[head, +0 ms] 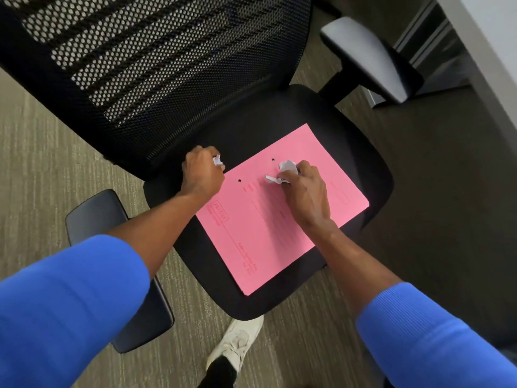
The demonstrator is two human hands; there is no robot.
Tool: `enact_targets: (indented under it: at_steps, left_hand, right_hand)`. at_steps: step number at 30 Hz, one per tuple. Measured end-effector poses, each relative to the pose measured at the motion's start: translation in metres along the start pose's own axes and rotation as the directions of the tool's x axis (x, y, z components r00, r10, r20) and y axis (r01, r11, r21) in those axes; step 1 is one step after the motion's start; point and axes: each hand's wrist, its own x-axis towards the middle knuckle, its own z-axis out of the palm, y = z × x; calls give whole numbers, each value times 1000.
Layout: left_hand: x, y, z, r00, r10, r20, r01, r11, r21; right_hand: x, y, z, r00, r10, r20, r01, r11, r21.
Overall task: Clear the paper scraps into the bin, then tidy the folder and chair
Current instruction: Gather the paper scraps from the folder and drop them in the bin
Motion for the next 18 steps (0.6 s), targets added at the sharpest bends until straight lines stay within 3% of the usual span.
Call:
enact_targets:
  at_steps: [4,10,18]
  left_hand:
    - [-7,0,-2,998,-12,-67,7,998,-70]
    - [-35,21,-1,990,76,-117,-95,980,-173]
    - [-121,83,36,937,349,-31,-343,897,-278]
  right_hand:
    - [-17,1,-3,998,9,-68,-3,997,79]
    - [-57,14,-9,975,152,-161,-119,973,197]
    - [-145,43,-29,869,439,-228,-338,864,374]
